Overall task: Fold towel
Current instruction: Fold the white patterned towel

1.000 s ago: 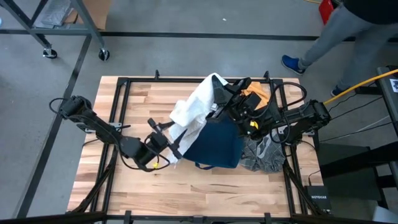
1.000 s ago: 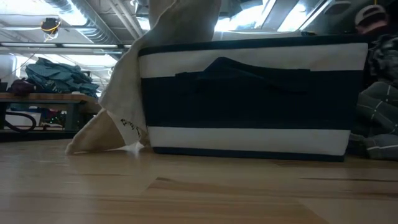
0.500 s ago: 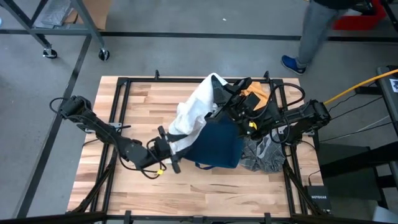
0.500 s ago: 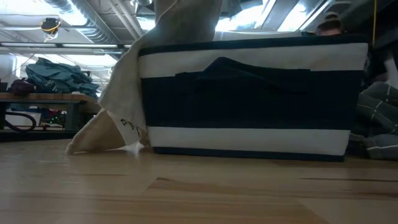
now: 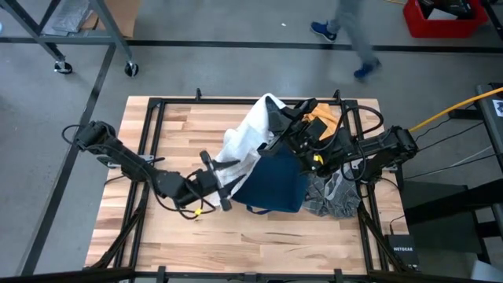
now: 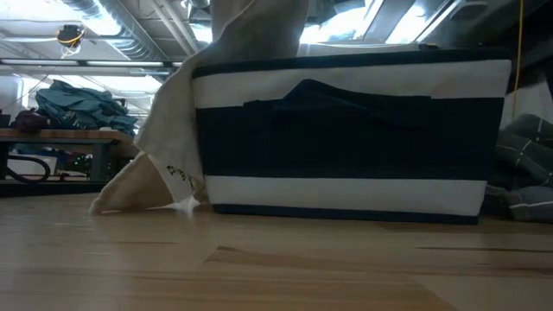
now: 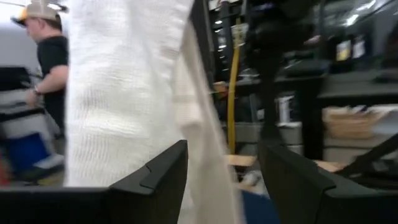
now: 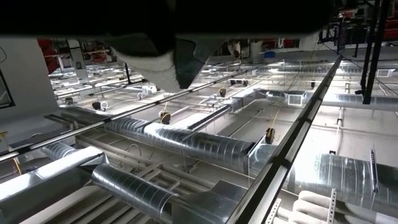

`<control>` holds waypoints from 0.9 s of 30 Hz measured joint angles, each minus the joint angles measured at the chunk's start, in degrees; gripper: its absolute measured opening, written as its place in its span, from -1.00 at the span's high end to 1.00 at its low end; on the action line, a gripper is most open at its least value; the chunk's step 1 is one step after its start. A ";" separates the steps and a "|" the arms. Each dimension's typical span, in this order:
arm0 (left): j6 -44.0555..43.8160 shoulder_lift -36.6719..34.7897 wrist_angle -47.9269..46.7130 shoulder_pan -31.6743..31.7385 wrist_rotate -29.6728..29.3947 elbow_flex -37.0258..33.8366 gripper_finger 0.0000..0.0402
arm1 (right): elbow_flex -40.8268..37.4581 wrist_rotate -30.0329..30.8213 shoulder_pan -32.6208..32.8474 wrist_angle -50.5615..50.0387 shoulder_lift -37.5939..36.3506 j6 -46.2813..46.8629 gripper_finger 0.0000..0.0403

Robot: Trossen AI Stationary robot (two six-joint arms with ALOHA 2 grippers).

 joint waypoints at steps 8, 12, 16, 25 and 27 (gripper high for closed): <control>10.54 0.00 -0.45 0.26 -11.88 -0.02 0.06 | 0.01 0.02 0.00 0.00 0.00 -0.04 1.00; 17.67 0.00 -0.44 -0.08 -15.81 -0.02 0.06 | 0.01 0.02 0.00 0.00 0.00 -0.04 1.00; 23.31 0.00 -0.73 -0.95 -19.51 -0.02 0.06 | 0.02 0.02 0.00 0.02 0.00 -0.04 1.00; 33.56 0.00 -0.93 0.35 -31.39 -0.02 0.06 | 0.02 0.00 0.00 0.04 0.00 -0.04 1.00; 33.54 0.00 -0.94 1.13 -32.32 -0.02 0.06 | 0.00 0.00 0.02 0.04 0.00 -0.05 1.00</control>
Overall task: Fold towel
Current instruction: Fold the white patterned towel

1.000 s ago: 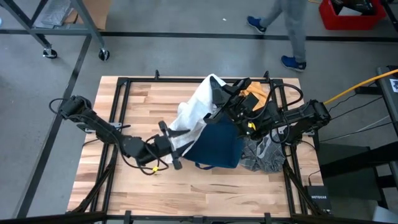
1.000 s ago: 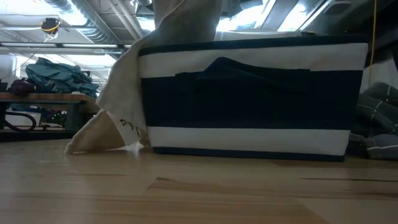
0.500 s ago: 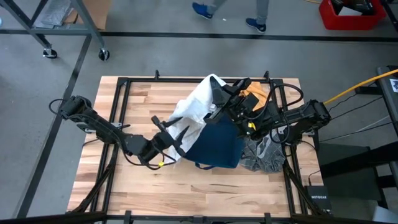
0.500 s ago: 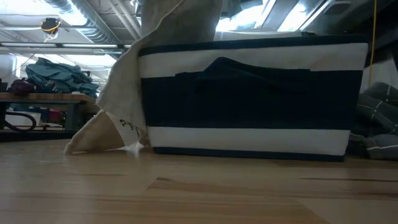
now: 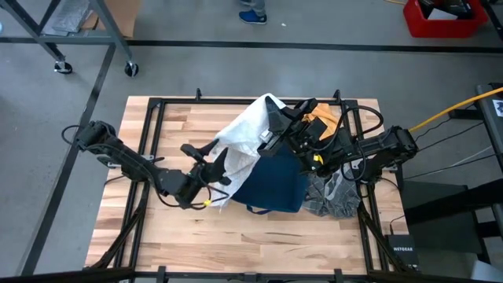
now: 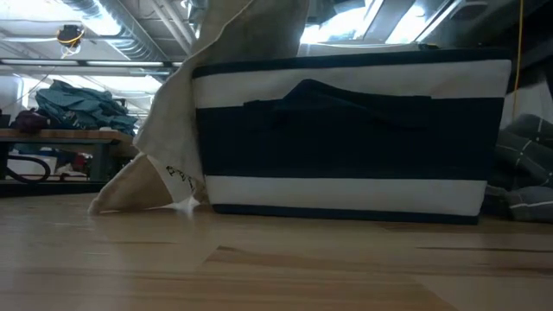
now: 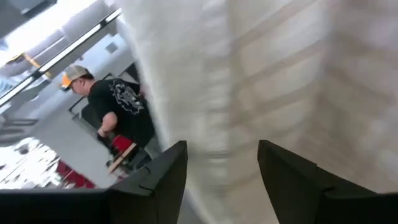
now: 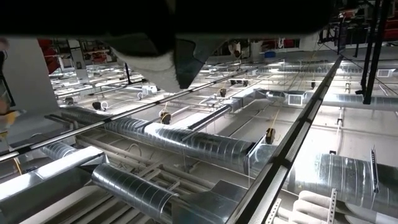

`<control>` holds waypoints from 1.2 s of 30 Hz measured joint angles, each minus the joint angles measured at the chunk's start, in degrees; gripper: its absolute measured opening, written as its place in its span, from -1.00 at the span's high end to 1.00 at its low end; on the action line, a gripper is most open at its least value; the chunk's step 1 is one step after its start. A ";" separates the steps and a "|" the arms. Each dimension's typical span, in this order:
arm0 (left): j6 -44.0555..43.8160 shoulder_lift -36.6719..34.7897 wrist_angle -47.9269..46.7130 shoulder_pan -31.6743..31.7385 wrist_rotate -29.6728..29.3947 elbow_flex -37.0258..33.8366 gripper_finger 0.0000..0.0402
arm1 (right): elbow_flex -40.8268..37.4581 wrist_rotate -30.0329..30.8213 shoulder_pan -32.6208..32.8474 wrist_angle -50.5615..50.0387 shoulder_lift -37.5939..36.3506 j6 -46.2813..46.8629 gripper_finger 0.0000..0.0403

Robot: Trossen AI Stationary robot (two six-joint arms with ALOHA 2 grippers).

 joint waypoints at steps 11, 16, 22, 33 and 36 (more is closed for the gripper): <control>0.01 0.00 0.02 2.89 -1.21 0.00 0.07 | 0.01 -0.27 0.00 0.24 0.00 -0.02 1.00; -2.65 0.00 0.02 3.12 -1.21 0.00 0.07 | 0.00 -2.46 0.07 1.76 0.00 -0.02 1.00; -2.79 0.00 0.04 3.12 -1.21 -0.02 0.07 | 0.00 -2.58 0.07 3.57 0.00 -0.02 1.00; -0.90 0.00 0.11 2.44 -1.23 -0.02 0.19 | 0.02 -2.56 0.90 3.21 -1.09 -0.24 1.00; 0.08 0.00 0.13 1.64 -1.21 -0.02 0.26 | 0.00 -2.53 0.90 3.23 -1.09 -0.26 1.00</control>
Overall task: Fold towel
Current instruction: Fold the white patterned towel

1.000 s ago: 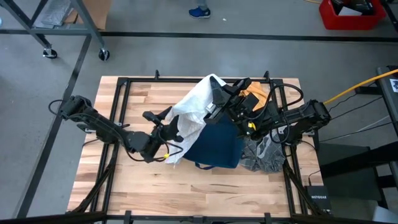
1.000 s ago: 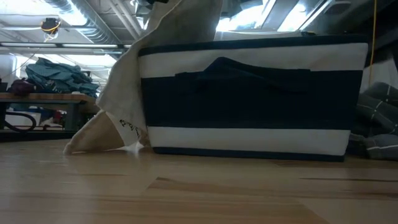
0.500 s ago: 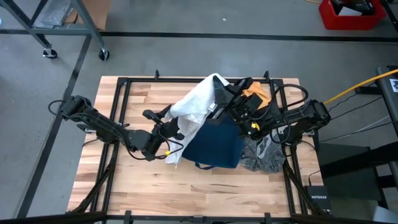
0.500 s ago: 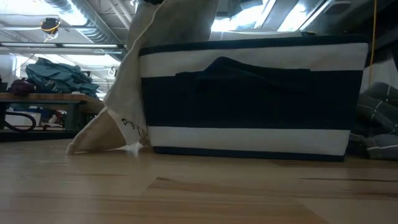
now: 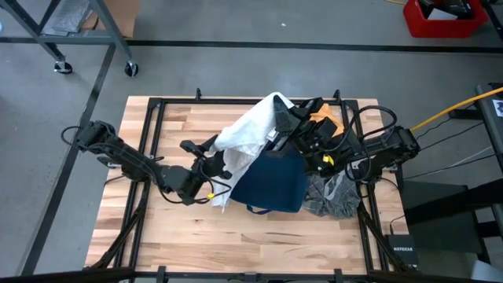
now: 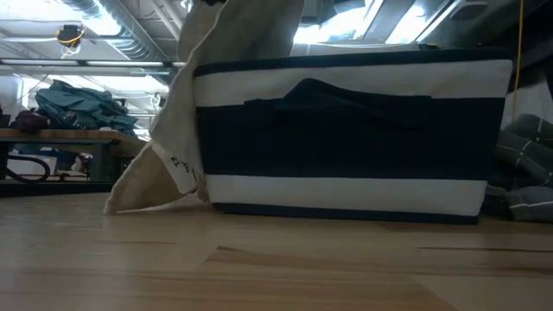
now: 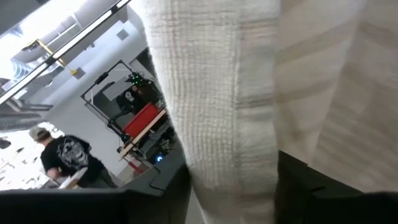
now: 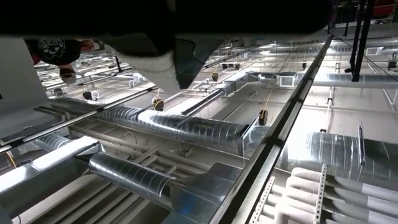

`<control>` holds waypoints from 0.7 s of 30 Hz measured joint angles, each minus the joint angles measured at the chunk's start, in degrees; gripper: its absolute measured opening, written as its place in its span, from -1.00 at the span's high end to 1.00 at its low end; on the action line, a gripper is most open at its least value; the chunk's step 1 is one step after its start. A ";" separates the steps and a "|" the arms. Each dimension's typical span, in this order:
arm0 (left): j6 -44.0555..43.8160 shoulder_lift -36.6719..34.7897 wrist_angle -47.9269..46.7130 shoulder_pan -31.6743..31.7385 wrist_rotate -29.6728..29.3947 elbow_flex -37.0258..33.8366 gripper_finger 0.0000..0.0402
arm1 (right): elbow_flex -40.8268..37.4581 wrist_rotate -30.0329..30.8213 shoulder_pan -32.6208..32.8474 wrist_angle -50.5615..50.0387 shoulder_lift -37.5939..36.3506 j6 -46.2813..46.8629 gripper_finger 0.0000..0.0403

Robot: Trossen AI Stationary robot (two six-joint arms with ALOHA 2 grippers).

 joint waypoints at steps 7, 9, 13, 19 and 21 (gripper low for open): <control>0.33 0.00 -0.02 -0.66 0.00 0.00 0.38 | 0.02 0.08 0.00 0.33 -0.45 -0.02 1.00; 0.33 0.00 -0.02 -0.66 0.00 0.00 0.40 | 0.01 -0.02 0.00 0.42 -0.86 -0.02 1.00; 1.53 0.00 -0.04 -0.86 0.00 0.00 0.43 | 0.01 -0.14 0.00 0.31 -1.27 -0.02 1.00; 1.71 0.00 -0.04 -0.97 0.00 0.00 0.44 | 0.02 -0.49 0.00 1.42 -1.57 -0.02 1.00; 1.69 0.00 -0.05 -0.95 0.00 0.00 0.44 | 0.00 -0.49 0.00 2.05 -1.59 -0.02 1.00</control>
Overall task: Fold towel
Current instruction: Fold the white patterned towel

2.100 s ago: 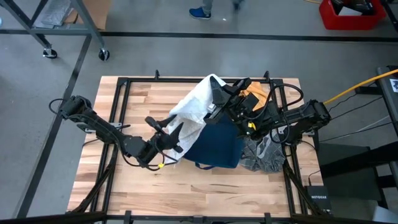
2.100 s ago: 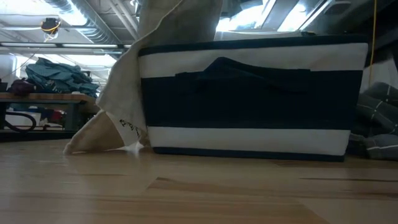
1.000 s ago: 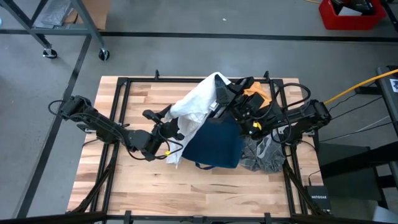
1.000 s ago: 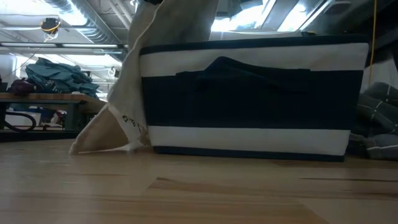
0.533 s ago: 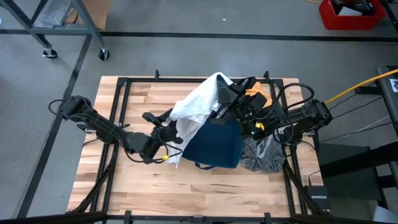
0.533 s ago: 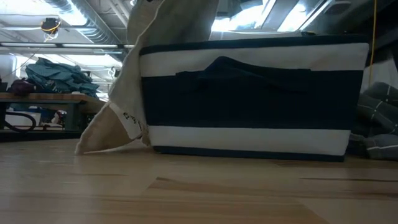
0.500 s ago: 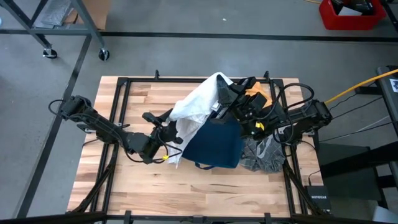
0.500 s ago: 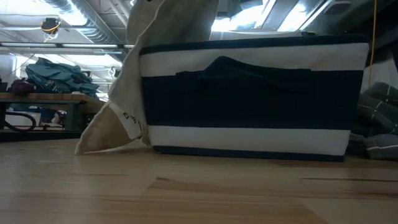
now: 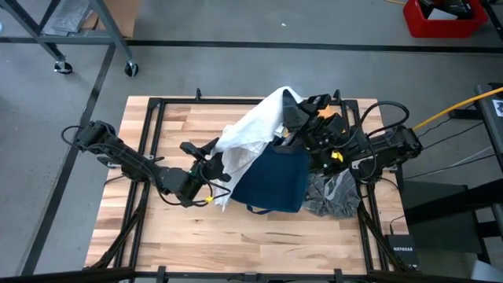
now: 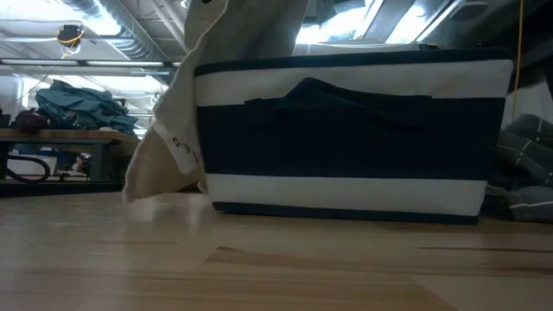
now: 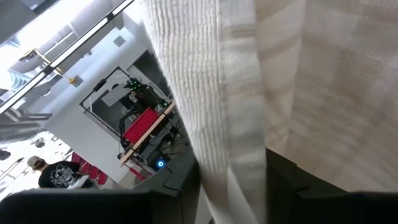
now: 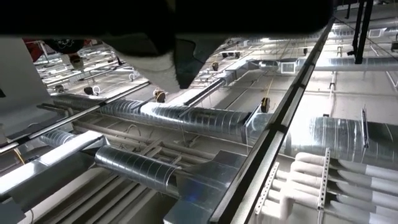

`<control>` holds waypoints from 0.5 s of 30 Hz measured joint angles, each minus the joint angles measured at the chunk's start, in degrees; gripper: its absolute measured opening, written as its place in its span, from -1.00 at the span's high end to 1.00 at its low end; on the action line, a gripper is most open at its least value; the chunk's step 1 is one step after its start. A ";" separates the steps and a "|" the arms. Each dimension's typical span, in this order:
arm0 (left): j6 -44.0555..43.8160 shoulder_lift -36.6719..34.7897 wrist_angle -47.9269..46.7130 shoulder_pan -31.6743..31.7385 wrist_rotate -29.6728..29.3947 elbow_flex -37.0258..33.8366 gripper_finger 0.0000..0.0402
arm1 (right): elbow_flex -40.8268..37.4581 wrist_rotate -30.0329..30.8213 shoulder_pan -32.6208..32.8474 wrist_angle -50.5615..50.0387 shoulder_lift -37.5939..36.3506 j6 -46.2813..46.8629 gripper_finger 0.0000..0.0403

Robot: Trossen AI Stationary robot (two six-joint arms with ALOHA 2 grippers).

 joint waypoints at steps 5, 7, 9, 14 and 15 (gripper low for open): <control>-0.02 0.00 0.00 -0.02 0.00 0.00 0.44 | 0.01 -0.02 0.00 1.27 -0.55 0.00 1.00; -0.02 0.00 -0.02 -0.02 0.00 0.00 0.44 | 0.02 -0.04 0.00 1.57 -0.78 0.04 1.00; -0.04 0.00 -0.02 -0.02 0.00 -0.02 0.44 | 0.00 -0.07 0.00 1.67 -1.08 0.04 1.00; -0.04 0.00 -0.04 -0.02 0.00 -0.02 0.44 | 0.01 -0.15 0.00 2.89 -1.30 0.07 1.00; -0.04 0.00 -0.02 -0.02 0.00 -0.02 0.44 | 0.01 -0.19 0.00 2.99 -1.39 0.08 1.00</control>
